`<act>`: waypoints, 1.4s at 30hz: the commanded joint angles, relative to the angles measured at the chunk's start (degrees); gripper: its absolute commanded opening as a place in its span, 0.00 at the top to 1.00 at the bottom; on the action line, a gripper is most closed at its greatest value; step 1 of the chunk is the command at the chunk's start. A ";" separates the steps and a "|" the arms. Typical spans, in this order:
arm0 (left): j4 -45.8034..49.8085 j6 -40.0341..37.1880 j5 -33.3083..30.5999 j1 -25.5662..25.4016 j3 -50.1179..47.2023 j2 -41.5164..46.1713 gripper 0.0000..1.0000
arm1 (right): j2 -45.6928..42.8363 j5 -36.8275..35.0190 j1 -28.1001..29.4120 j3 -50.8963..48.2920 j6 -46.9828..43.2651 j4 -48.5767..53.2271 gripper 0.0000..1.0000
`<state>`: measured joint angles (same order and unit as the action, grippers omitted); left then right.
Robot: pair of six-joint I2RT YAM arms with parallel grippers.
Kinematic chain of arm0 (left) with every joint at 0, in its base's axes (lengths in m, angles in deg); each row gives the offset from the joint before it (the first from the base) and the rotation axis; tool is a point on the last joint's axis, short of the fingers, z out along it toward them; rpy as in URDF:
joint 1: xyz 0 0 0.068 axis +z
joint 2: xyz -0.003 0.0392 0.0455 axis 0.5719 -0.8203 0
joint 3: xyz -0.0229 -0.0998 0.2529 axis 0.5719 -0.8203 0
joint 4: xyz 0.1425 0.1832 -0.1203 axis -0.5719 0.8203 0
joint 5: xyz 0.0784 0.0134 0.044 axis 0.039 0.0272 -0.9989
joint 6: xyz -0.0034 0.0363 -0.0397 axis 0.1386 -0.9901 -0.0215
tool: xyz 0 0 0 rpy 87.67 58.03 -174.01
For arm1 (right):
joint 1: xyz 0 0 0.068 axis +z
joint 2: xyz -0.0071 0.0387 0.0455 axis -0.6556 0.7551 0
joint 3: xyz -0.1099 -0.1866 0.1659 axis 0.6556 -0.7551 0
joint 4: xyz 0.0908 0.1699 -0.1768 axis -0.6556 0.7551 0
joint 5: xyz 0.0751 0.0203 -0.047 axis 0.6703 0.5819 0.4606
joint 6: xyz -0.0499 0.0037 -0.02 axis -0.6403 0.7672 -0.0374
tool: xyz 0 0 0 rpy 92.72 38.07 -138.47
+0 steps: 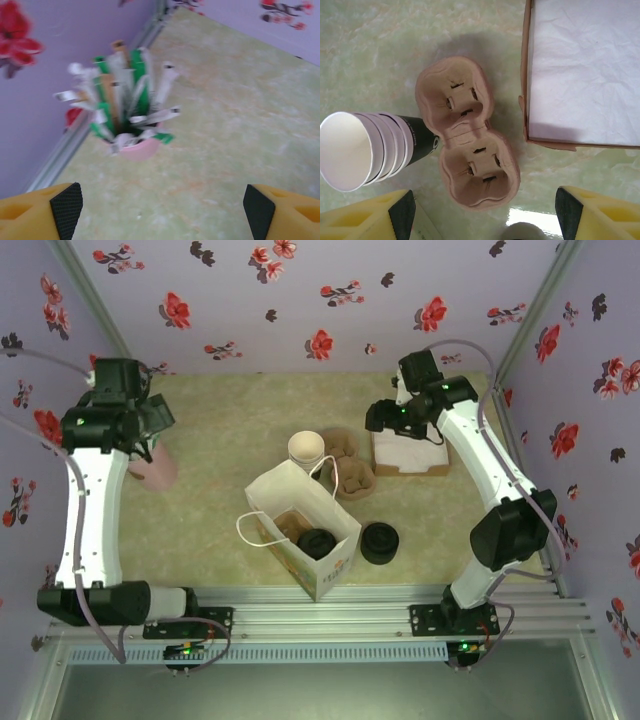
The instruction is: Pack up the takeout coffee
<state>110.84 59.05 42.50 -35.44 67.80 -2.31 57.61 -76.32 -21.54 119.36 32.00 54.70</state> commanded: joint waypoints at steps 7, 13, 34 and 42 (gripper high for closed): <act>4.26 -4.03 10.40 9.52 5.89 -3.20 0.23 | 1.46 3.17 0.97 -1.08 0.15 -3.13 0.25; 7.88 -6.65 17.02 9.43 13.94 -11.08 0.33 | 1.76 2.19 1.32 -5.31 0.32 -8.21 0.25; 13.05 -10.73 10.79 9.26 25.93 -27.52 0.66 | 1.88 5.55 1.23 -12.42 -2.67 -15.43 0.25; 11.02 -9.07 7.02 10.77 26.27 -32.10 0.75 | 3.02 5.73 1.24 -12.83 -2.89 -15.88 0.25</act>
<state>122.75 49.19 52.49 -25.69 92.23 -33.24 59.40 -71.57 -20.56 107.32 30.14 39.77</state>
